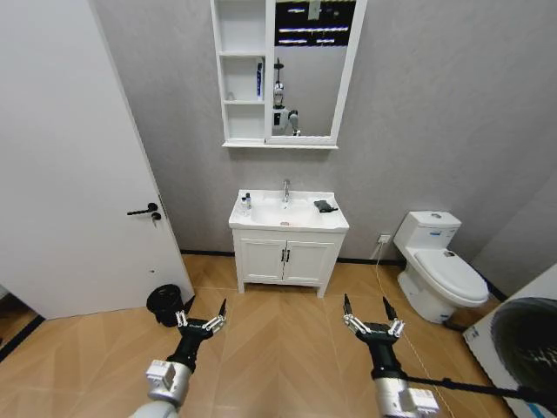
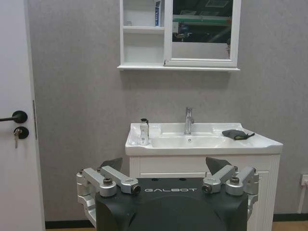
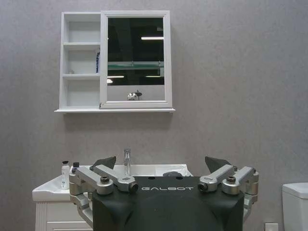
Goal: Move facial cleanser and shampoo from washbasin to cabinet, then wipe washbasin with towel.
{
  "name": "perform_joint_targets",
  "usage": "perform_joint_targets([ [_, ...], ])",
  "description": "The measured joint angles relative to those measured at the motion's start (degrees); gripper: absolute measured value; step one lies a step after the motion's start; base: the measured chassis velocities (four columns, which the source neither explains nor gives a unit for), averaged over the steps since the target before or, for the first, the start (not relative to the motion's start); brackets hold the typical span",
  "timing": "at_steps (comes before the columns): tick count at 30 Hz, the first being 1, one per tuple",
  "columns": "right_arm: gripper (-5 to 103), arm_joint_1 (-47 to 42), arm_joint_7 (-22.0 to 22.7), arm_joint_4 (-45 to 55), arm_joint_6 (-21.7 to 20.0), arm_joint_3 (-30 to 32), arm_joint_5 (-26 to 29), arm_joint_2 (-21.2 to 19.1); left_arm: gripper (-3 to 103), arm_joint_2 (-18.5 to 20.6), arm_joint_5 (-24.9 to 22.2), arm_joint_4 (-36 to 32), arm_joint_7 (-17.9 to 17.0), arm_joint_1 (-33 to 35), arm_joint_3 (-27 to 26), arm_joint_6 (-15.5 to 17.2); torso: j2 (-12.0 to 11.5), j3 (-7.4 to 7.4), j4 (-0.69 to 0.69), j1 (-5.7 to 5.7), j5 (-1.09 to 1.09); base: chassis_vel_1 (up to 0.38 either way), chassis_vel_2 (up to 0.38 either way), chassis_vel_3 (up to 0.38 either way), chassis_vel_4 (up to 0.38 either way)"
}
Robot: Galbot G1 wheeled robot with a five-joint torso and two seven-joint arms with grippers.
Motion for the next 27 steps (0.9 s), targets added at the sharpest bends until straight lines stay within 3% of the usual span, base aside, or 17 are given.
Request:
perform_joint_targets([
  [8, 100, -0.5, -0.1, 0.3, 0.5, 0.7, -0.2, -0.3, 98, -0.2, 0.2, 0.4, 0.4, -0.3, 0.6, 0.1, 0.0, 0.00, 0.00, 0.00, 0.00, 0.000, 0.000, 0.000, 0.000],
  [15, 100, 0.0, -0.4, 0.2, 1.2, 0.3, -4.8, -0.1, 98, 0.2, 0.8, 0.7, 0.8, -0.3, 1.2, -0.2, 0.0, 0.00, 0.00, 0.00, 0.01, 0.000, 0.000, 0.000, 0.000],
  [27, 100, -2.5, -0.5, 1.0, 2.2, 0.4, -4.6, 0.9, 98, 0.1, 0.7, 1.4, 0.9, -1.5, 2.0, -0.2, 0.0, 0.00, 0.00, 0.00, 0.00, 0.000, 0.000, 0.000, 0.000],
])
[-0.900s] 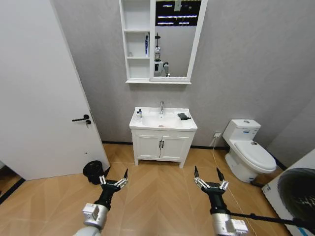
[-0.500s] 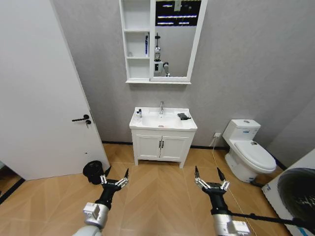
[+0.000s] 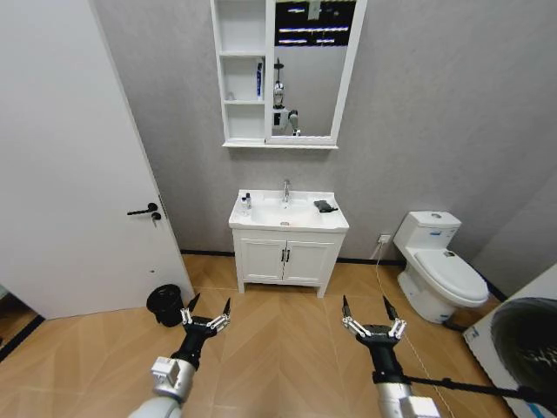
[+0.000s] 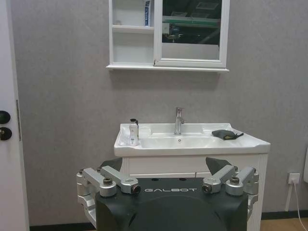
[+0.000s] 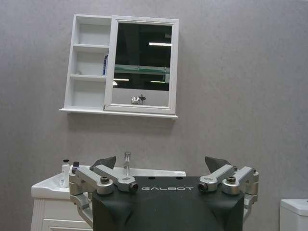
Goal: Move facial cleanser and shampoo from washbasin to cabinet, then wipe washbasin with towel.
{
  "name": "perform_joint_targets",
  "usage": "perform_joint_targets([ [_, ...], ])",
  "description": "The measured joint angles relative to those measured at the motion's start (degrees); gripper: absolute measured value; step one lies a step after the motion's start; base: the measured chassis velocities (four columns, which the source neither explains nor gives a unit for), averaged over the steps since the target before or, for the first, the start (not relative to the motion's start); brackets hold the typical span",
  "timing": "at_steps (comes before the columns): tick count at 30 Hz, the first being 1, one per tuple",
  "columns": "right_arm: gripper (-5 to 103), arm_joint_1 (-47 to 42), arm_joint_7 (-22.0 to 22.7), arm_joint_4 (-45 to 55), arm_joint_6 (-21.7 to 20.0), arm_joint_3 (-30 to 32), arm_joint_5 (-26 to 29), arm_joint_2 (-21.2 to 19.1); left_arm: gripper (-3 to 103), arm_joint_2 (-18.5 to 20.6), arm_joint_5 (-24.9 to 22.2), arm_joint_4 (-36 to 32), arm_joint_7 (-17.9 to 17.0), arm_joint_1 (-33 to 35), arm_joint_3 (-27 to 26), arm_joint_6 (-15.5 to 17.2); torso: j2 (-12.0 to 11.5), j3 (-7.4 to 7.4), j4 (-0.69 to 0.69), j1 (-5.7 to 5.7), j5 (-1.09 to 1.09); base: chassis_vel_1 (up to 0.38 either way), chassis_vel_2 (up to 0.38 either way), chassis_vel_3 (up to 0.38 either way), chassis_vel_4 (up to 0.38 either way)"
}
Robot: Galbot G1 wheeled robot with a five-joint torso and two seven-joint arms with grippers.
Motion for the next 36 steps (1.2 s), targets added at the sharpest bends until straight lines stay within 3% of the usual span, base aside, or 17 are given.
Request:
perform_joint_targets([
  [13, 100, -1.2, -0.3, 0.8, 1.0, 0.1, -0.3, 0.7, 98, -0.6, 0.8, 2.0, 0.8, -1.1, 1.4, -0.6, 0.0, 0.00, 0.00, -0.02, 0.00, -0.077, 0.069, 0.078, -0.082],
  [36, 100, 1.9, -0.8, -3.5, 0.8, -0.8, -1.5, 0.6, 98, -0.5, 2.8, 6.0, 0.9, -3.2, 2.7, -0.7, 0.0, 0.00, 0.00, 0.02, 0.00, -0.260, 0.257, 0.255, -0.258],
])
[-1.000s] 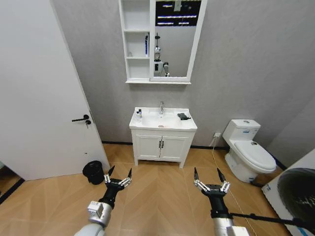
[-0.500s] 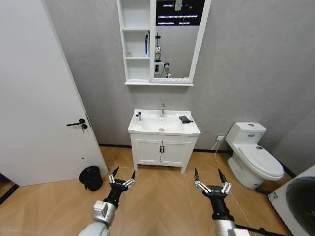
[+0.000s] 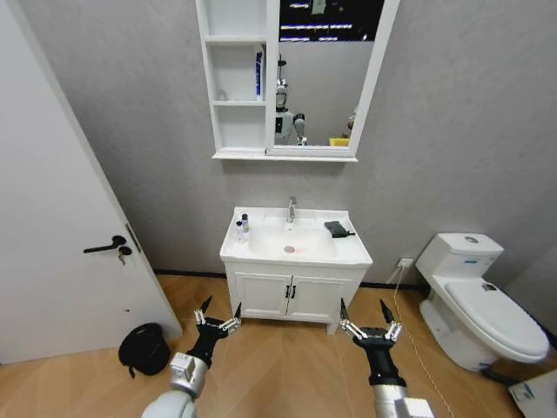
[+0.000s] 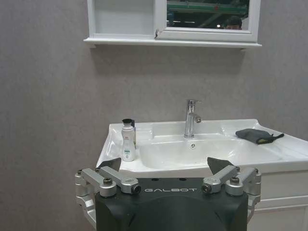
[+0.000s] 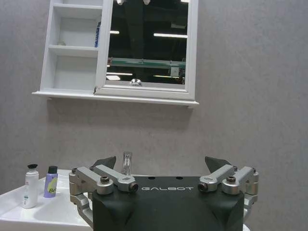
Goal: Move facial cleanser and shampoo from washbasin to cabinet, then wipe washbasin with towel.
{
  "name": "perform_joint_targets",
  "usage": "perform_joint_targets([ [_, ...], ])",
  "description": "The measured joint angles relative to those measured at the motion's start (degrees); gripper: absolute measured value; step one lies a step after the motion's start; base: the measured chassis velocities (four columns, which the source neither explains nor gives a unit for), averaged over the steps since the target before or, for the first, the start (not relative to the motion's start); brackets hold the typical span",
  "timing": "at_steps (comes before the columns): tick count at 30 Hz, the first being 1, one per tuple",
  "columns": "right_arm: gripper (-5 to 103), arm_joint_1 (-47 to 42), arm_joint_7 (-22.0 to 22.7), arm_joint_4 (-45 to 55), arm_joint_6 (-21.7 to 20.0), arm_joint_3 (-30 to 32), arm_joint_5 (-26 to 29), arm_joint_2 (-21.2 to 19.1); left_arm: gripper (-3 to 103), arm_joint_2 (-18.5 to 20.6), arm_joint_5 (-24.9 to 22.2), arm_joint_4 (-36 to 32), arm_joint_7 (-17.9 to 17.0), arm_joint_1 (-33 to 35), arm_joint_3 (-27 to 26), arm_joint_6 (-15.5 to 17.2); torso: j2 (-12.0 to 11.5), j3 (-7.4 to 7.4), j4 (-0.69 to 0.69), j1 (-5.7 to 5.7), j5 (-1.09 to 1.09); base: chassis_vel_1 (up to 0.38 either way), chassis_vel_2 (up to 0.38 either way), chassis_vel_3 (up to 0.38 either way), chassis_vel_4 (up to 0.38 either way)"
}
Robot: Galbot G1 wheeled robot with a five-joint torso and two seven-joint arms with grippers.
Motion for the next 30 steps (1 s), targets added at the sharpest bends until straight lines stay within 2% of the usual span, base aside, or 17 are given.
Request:
perform_joint_targets([
  [6, 100, 0.1, -0.1, -0.4, 0.2, -0.2, -0.3, -0.1, 100, -0.5, 0.5, 1.1, 0.0, -0.4, 0.9, -0.1, 0.0, -0.01, 0.00, -0.02, -0.01, -0.219, 0.224, 0.213, -0.218],
  [18, 100, -0.2, -0.2, -0.3, 0.2, 0.3, 0.5, -0.5, 98, -1.7, 1.4, 2.6, -0.1, -1.1, 2.6, -0.1, 0.0, 0.00, 0.00, -0.02, 0.01, -0.204, 0.205, 0.211, -0.210],
  [23, 100, -0.3, -0.1, -0.3, 0.3, 0.1, 0.5, -0.5, 98, -1.5, 1.4, 3.5, -0.1, -1.4, 2.3, 0.0, 0.0, 0.00, 0.01, 0.00, 0.04, -0.211, 0.210, 0.206, -0.202],
  [26, 100, -0.4, 0.0, -0.3, 0.5, -0.2, 0.8, -0.5, 98, -1.4, 1.4, 4.2, -0.1, -1.9, 1.8, -0.2, 0.0, 0.01, 0.01, 0.05, -0.02, -0.150, 0.143, 0.152, -0.093],
  [30, 100, -0.2, -0.2, -0.3, 1.0, -0.4, 1.3, -0.7, 98, -0.7, 2.4, 5.4, -0.2, -3.4, 0.7, -0.4, 0.0, 0.01, -0.02, 0.02, -0.01, -0.061, 0.059, -0.007, -0.019],
])
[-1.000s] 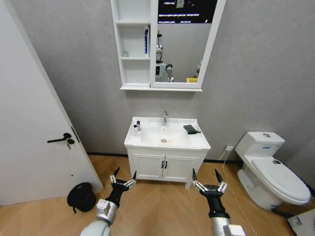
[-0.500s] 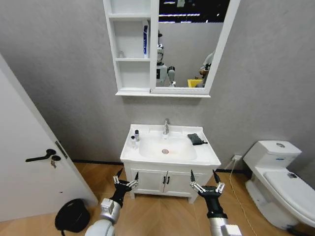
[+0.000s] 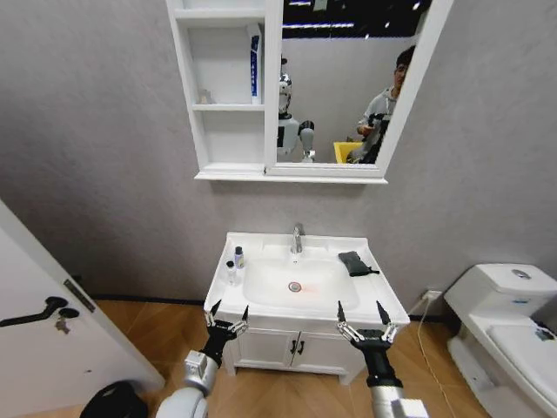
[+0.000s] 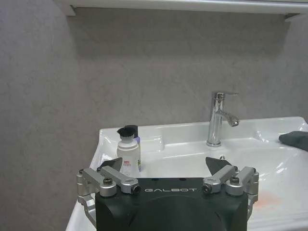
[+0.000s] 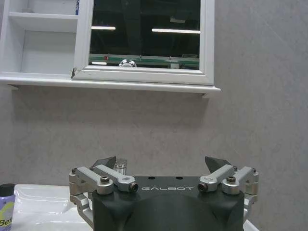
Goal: Move facial cleanser and shampoo from washbasin to cabinet, then wipe washbasin with towel.
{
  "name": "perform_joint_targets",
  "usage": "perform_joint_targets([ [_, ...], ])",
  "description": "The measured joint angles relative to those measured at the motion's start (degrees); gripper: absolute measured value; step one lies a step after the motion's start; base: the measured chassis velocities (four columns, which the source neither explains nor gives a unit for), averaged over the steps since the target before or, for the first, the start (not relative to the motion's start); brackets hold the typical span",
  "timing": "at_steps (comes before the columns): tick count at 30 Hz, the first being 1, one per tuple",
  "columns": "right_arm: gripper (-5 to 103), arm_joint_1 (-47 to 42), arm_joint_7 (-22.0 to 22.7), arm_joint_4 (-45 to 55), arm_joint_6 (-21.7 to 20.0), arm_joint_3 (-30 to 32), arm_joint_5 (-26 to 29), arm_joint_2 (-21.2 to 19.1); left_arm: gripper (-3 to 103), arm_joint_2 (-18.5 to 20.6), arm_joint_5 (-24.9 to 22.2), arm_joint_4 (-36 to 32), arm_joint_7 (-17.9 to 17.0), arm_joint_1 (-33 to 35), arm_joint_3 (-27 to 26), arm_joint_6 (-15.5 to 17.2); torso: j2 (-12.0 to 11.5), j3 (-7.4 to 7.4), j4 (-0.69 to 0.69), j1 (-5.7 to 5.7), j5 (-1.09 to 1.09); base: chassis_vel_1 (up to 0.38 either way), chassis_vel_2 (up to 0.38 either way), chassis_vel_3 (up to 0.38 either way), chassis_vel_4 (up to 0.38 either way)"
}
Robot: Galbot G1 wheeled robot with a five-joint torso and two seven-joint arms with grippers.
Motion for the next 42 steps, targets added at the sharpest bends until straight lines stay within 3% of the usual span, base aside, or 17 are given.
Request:
perform_joint_targets([
  [11, 100, 0.2, 0.4, -1.5, 0.8, 0.4, 0.7, -1.2, 98, 1.7, -0.7, 10.9, -1.8, -10.1, -0.9, -0.6, 0.0, -0.02, 0.00, -0.09, 0.01, 0.031, -0.008, -0.016, 0.019],
  [20, 100, -0.1, 0.8, -2.0, 1.0, 0.7, 1.5, -1.9, 97, 0.5, -1.5, 21.3, -2.2, -17.8, -0.8, -0.6, 0.0, -0.01, 0.02, -0.04, 0.01, 0.000, 0.000, 0.000, 0.000],
  [33, 100, -0.3, 0.7, -2.7, 1.8, 0.8, 1.4, -2.2, 100, 2.4, -2.5, 27.2, -2.1, -24.7, 0.4, 0.8, 0.0, -0.01, 0.02, -0.04, 0.01, 0.000, 0.000, 0.000, 0.000],
  [36, 100, -0.3, 0.7, -3.0, 2.0, 0.9, 1.4, -2.3, 95, 2.3, -2.5, 28.8, -2.2, -26.3, 0.8, 0.8, 0.0, -0.01, 0.02, -0.04, 0.01, 0.000, 0.000, 0.000, 0.000],
  [42, 100, 0.0, 0.7, -4.0, 2.1, 0.9, 1.1, -2.1, 100, 2.1, -2.8, 32.1, -2.6, -29.5, 1.1, 0.1, 0.0, -0.01, 0.02, -0.04, 0.01, 0.000, 0.000, 0.000, 0.000],
])
